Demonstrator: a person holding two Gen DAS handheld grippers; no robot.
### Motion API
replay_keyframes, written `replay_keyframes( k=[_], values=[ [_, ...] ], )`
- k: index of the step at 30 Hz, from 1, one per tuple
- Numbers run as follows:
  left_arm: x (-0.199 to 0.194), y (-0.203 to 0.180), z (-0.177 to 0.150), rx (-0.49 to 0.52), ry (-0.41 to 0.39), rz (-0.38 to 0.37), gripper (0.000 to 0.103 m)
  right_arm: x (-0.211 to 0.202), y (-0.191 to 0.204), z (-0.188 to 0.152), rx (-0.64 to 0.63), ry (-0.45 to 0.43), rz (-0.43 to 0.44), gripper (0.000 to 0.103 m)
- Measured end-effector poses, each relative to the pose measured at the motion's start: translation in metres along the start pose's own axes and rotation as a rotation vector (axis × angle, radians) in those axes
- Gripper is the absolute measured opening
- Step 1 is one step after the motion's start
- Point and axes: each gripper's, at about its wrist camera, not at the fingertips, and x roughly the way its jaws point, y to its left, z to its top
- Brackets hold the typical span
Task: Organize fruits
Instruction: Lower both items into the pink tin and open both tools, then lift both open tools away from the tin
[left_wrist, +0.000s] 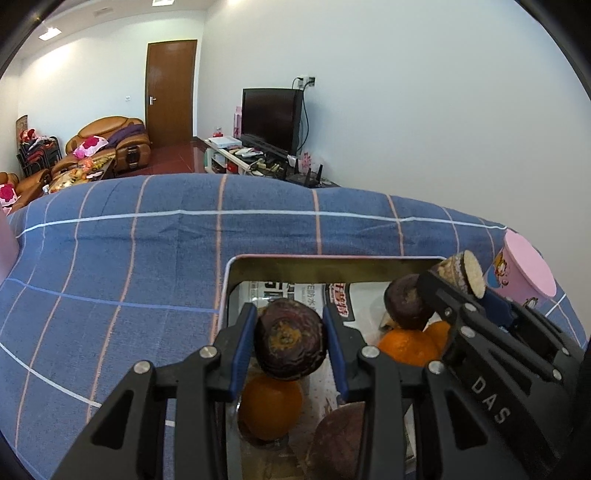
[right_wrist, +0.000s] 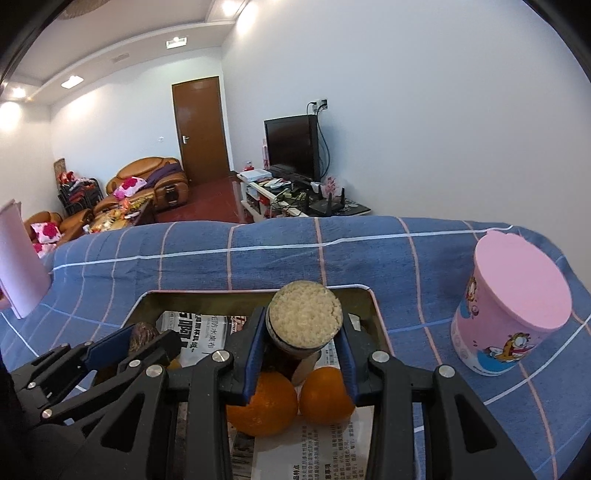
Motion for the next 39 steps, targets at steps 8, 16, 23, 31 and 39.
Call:
replay_keyframes(
  k=[8,16,23,31,39],
  values=[
    [-0.026,0.002,-0.009,-0.009,-0.116,0.039,0.072,-0.002,-0.023,-0.008,0.168,-0.003,0.143,0.043],
    [-0.057,0.021,-0.02,-0.035,-0.238,0.062,0.103,-0.033,-0.025,-0.013,0.215,-0.131,0.14,0.064],
    [-0.078,0.028,-0.033,0.002,-0.28,0.112,0.103,-0.073,0.008,-0.026,0.071,-0.284,-0.026,0.068],
    [-0.101,0.035,-0.047,0.006,-0.327,0.13,0.103,-0.113,0.016,-0.046,0.039,-0.373,-0.105,0.079],
    [-0.113,0.03,-0.053,0.037,-0.348,0.145,0.103,-0.131,0.02,-0.055,0.033,-0.399,-0.129,0.079]
  ],
)
